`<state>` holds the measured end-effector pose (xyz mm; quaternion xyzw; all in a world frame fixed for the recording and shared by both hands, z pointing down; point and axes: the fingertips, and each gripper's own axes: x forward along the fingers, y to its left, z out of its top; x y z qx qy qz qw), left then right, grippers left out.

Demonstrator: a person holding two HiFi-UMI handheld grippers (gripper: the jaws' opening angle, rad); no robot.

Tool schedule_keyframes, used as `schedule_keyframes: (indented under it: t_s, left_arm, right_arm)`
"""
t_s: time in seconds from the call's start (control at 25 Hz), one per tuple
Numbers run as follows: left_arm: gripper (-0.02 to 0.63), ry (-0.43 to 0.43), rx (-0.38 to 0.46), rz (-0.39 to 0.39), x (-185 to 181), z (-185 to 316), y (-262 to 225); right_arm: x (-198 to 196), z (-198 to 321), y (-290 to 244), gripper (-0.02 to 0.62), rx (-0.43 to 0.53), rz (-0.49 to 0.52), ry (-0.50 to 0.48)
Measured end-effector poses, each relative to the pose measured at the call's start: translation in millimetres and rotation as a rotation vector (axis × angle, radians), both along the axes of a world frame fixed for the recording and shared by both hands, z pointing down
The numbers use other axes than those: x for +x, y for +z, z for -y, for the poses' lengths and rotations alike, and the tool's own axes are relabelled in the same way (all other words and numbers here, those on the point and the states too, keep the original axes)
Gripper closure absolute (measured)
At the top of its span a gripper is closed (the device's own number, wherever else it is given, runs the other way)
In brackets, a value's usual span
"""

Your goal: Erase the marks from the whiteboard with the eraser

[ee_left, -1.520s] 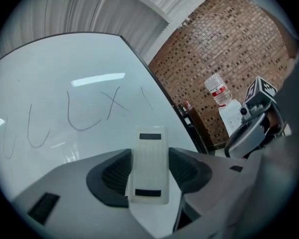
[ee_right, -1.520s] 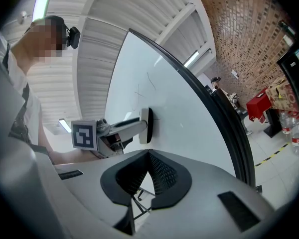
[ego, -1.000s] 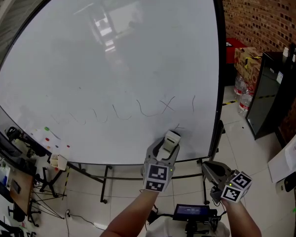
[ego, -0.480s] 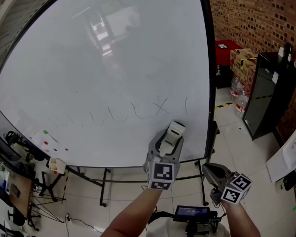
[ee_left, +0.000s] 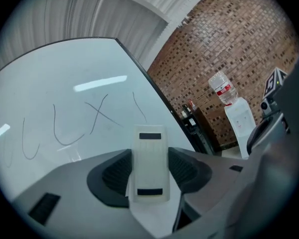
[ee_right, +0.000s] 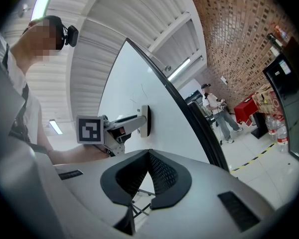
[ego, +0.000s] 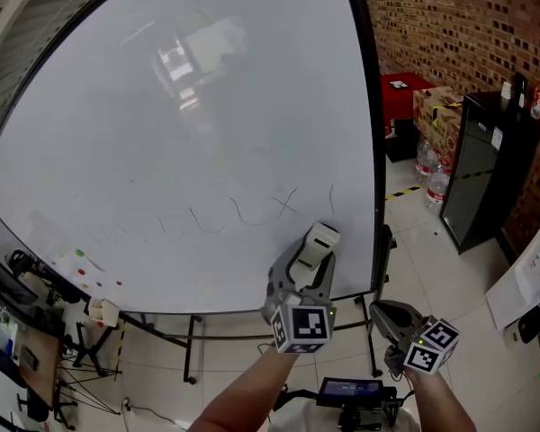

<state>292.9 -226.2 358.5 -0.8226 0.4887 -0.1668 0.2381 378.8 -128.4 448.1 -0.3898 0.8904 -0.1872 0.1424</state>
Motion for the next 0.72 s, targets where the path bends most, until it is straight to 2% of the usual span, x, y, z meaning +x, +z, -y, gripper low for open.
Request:
schedule_keyframes:
  t_s: [0.08,0.16,0.32,0.4,0.56,0.72]
  left_arm:
    - [0.339,-0.015,0.034,0.085,4,-2,8]
    - [0.342,-0.022,0.01,0.14,5,-3,22]
    - [0.342,-0.01,-0.082,0.16,-7,3,61]
    - [0.344,0.001,-0.061,0.173,-8,1,57]
    - [0.344,0.013,0.047,0.196,4,-6,16]
    - [0.342,0.041,0.044,0.245,15,-1,22]
  right_arm:
    - [-2,3,1,0.58,-0.003,-0.001,-0.005]
    - [-5,8,0,0.58,-0.002,-0.003,-0.013]
    - [-11,12,1,0.58,-0.003,-0.005,-0.03]
    - [-11,14,3,0.58,-0.007,-0.009,-0.03]
    - [-10,18,1,0.58,-0.006,-0.003,-0.028]
    - [-14,21,-1,0.58,-0.002,0.004,-0.034]
